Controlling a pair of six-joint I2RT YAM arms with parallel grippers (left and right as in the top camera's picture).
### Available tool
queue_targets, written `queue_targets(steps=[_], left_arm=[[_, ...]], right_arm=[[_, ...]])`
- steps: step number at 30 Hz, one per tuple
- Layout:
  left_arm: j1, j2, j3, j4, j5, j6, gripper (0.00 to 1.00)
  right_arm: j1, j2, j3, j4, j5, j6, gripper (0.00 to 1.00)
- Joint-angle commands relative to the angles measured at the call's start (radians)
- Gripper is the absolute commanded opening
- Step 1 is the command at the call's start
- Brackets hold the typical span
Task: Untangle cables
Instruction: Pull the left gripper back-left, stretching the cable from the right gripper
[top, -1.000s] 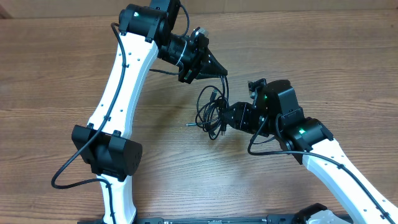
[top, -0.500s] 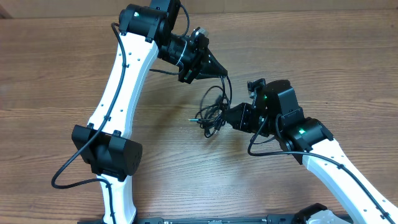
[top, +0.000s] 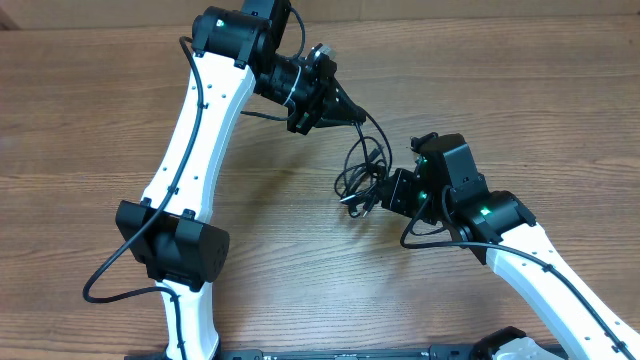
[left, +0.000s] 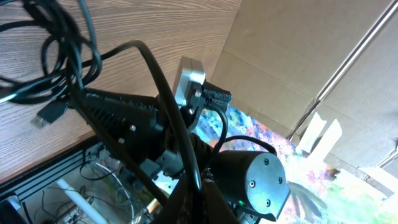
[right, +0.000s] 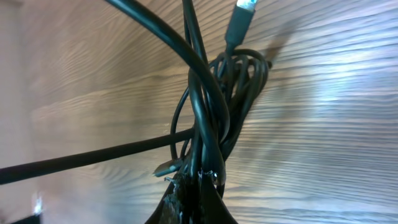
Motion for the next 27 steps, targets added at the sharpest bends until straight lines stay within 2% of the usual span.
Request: queue_targets(steps=[1, 6, 14, 27], left_arm=[[0.038, -0.018, 0.011, 0.0, 0.048, 0.026, 0.04], [0.106, -0.018, 0.011, -0.029, 0.048, 0.058, 0.04], [0.195, -0.018, 0.011, -0.126, 0.047, 0.179, 0.04], [0.275, -0.018, 0.011, -0.153, 0.027, 0.248, 0.04]], right_arm=[[0.004, 0.004, 0.014, -0.023, 0.112, 0.021, 0.04], [0.004, 0.005, 0.014, -0.039, 0.136, 0.021, 0.04], [0.004, 0.005, 0.014, -0.044, 0.167, 0.021, 0.04], [0.004, 0.005, 0.014, -0.049, 0.239, 0.021, 0.04]])
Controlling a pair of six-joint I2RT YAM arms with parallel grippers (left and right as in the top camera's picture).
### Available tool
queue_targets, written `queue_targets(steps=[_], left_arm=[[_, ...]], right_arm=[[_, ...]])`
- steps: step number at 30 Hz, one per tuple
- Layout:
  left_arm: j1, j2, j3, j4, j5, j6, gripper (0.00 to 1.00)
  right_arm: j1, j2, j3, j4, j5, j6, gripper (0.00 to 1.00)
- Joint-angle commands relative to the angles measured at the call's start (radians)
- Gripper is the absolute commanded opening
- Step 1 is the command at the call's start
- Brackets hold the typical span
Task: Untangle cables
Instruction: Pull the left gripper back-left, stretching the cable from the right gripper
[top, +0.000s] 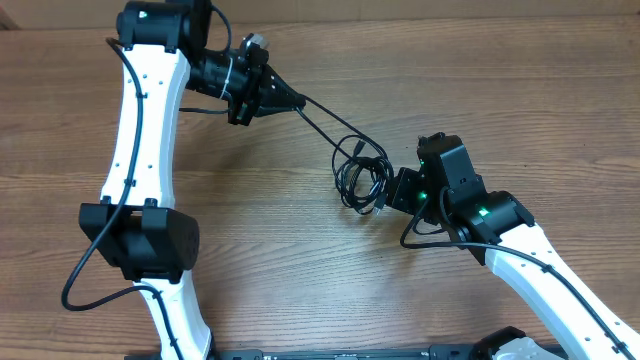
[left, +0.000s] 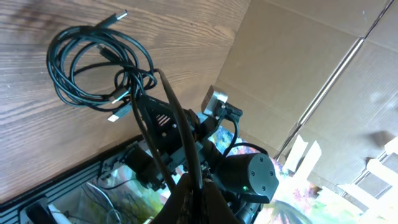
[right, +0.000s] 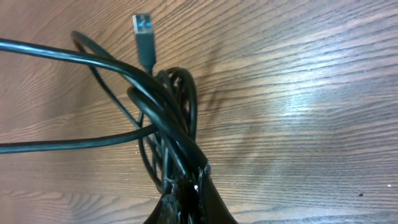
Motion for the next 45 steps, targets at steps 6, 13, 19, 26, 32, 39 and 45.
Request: queue_targets(steps=[6, 13, 19, 26, 32, 39, 45], left_arm=[[0.066, -0.018, 0.011, -0.001, -0.045, 0.047, 0.04], [0.083, -0.018, 0.011, -0.001, -0.202, 0.006, 0.04], [0.089, -0.018, 0.011, -0.001, -0.306, -0.024, 0.04], [0.094, -0.018, 0.011, -0.001, -0.495, -0.116, 0.04], [0.083, -0.018, 0.011, -0.001, -0.67, -0.187, 0.04], [0.063, -0.017, 0.011, -0.001, -0.751, -0.227, 0.04], [0.035, -0.017, 0.01, 0.001, -0.777, -0.226, 0.04]], right_arm=[[-0.008, 0.005, 0.008, -0.023, 0.133, 0.016, 0.04], [-0.008, 0.005, 0.008, -0.023, 0.165, 0.017, 0.04], [-0.008, 0.005, 0.008, -0.008, 0.186, 0.061, 0.04], [-0.008, 0.005, 0.008, -0.034, 0.256, 0.153, 0.04], [-0.008, 0.005, 0.008, -0.008, 0.257, 0.154, 0.04], [-0.008, 0.005, 0.008, 0.012, 0.255, 0.154, 0.04], [-0.008, 0.005, 0.008, 0.015, 0.241, 0.154, 0.05]])
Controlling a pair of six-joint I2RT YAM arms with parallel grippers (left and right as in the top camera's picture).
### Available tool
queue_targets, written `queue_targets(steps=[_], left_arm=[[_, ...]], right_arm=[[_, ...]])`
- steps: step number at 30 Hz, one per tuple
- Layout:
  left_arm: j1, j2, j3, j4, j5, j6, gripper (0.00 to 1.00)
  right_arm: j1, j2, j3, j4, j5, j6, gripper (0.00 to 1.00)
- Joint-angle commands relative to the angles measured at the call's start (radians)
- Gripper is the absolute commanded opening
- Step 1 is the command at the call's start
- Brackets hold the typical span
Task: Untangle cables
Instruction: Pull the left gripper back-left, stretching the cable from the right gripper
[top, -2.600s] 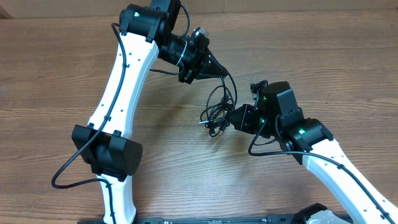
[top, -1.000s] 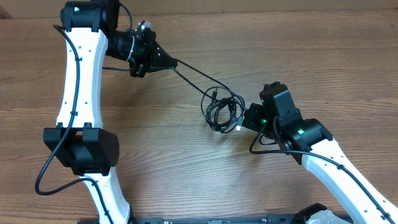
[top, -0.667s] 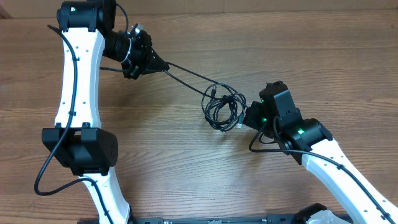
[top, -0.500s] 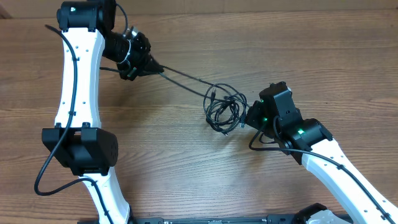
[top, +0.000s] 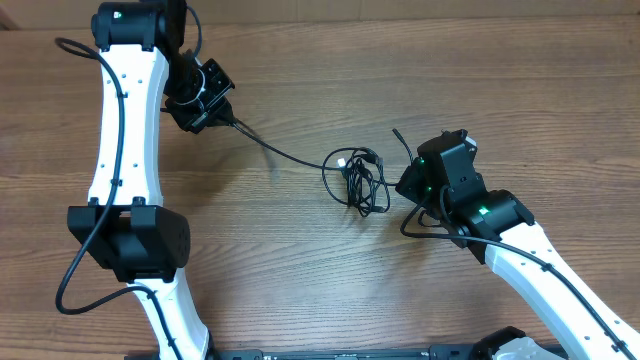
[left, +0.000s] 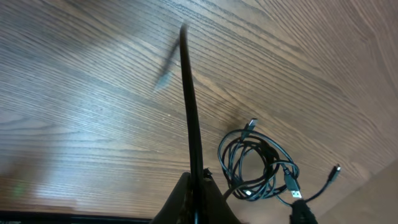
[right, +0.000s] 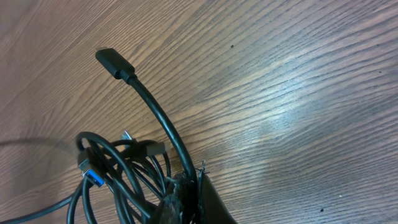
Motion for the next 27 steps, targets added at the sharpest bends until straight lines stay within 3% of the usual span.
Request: queue_targets(steps=[1, 7, 11, 15, 22, 27], left_arm=[[-0.022, -0.017, 0.01, 0.0, -0.052, -0.018, 0.04], [-0.086, -0.017, 0.008, 0.018, -0.066, -0.014, 0.04], [-0.128, -0.016, 0.008, 0.017, -0.269, -0.042, 0.04], [-0.156, -0.009, 0.003, 0.013, -0.247, -0.062, 0.04], [-0.211, -0.009, -0.006, 0.042, -0.304, -0.064, 0.04], [-0.21, -0.009, -0.007, 0.035, -0.347, -0.116, 0.04]], right_arm=[[-0.006, 0.002, 0.003, 0.006, 0.018, 0.011, 0.07], [-0.006, 0.002, 0.003, 0.025, -0.041, 0.01, 0.13], [-0.006, 0.005, 0.003, 0.032, -0.063, 0.01, 0.36], [-0.006, 0.019, 0.003, 0.037, -0.095, 0.01, 0.47], [-0.006, 0.1, 0.003, 0.126, -0.343, -0.002, 0.58], [-0.006, 0.167, 0.003, 0.137, -0.427, -0.018, 0.59]])
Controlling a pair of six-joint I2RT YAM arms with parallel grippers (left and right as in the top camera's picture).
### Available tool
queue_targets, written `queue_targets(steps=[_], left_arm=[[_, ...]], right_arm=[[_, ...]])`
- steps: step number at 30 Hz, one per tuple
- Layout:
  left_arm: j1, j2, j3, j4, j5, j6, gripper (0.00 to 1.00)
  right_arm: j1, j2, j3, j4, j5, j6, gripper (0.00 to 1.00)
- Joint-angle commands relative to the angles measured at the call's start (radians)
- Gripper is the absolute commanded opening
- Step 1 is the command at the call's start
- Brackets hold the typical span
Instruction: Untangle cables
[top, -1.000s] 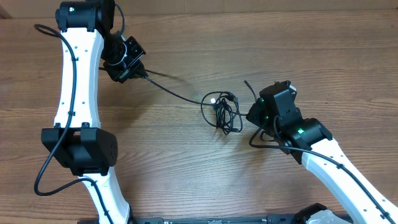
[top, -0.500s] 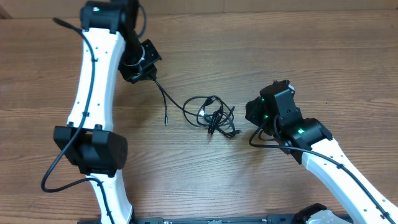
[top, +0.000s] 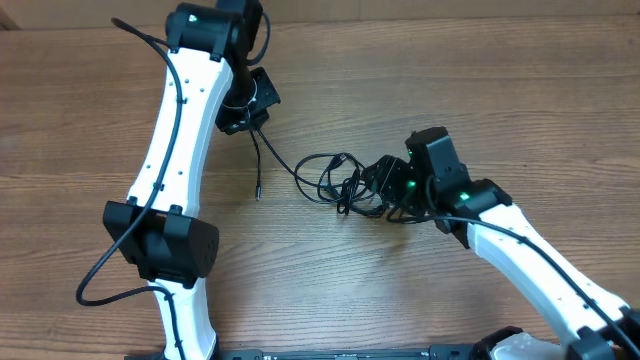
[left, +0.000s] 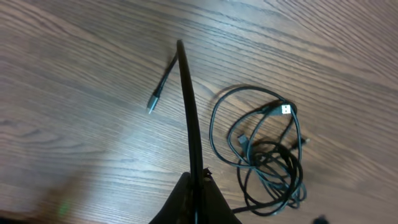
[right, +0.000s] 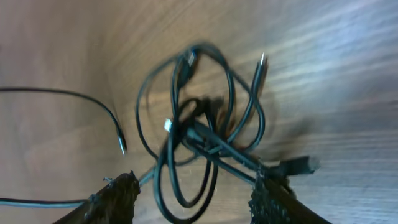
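A tangle of thin black cables lies mid-table, with several plug ends sticking out of it. My left gripper is up and to the left of it, shut on one black strand. That strand's free plug end rests on the wood, and its other side runs to the tangle. My right gripper is at the tangle's right edge, open, and its fingers straddle the cable loops without gripping them.
The wooden table carries nothing else. The left arm's white links and base stand left of the tangle. The right arm comes in from the lower right. A black rail runs along the front edge.
My right gripper was shut on a cable end just right of the tangle; now it is open and further left, over the tangle. The left gripper has moved right, still shut on its strand, which now hangs slack.
Both grippers were shut on cables close to the tangle. The left one then stood up and to the left, then further left, with a long strand drawn out of the pile. The right held a short end aside. Now it is open over the tangle.
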Motion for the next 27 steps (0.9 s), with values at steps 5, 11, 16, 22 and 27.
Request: queue_targets(steps=[5, 11, 16, 22, 27], left_arm=[[-0.002, -0.009, -0.014, 0.0, -0.056, -0.042, 0.04], [-0.002, -0.009, -0.016, -0.001, -0.056, -0.042, 0.04], [-0.002, -0.009, -0.016, 0.0, -0.056, -0.042, 0.04], [-0.002, -0.009, -0.016, 0.003, -0.055, -0.042, 0.04], [-0.002, -0.009, -0.016, 0.003, -0.038, -0.041, 0.04]], right_arm=[[-0.005, 0.089, 0.003, 0.077, -0.241, -0.089, 0.59], [-0.006, 0.103, 0.003, 0.127, -0.285, -0.089, 0.53], [-0.005, 0.104, 0.002, 0.105, -0.283, -0.089, 0.38], [-0.005, 0.105, 0.002, 0.078, -0.257, -0.089, 0.35], [-0.005, 0.105, 0.002, 0.081, -0.256, -0.089, 0.34]])
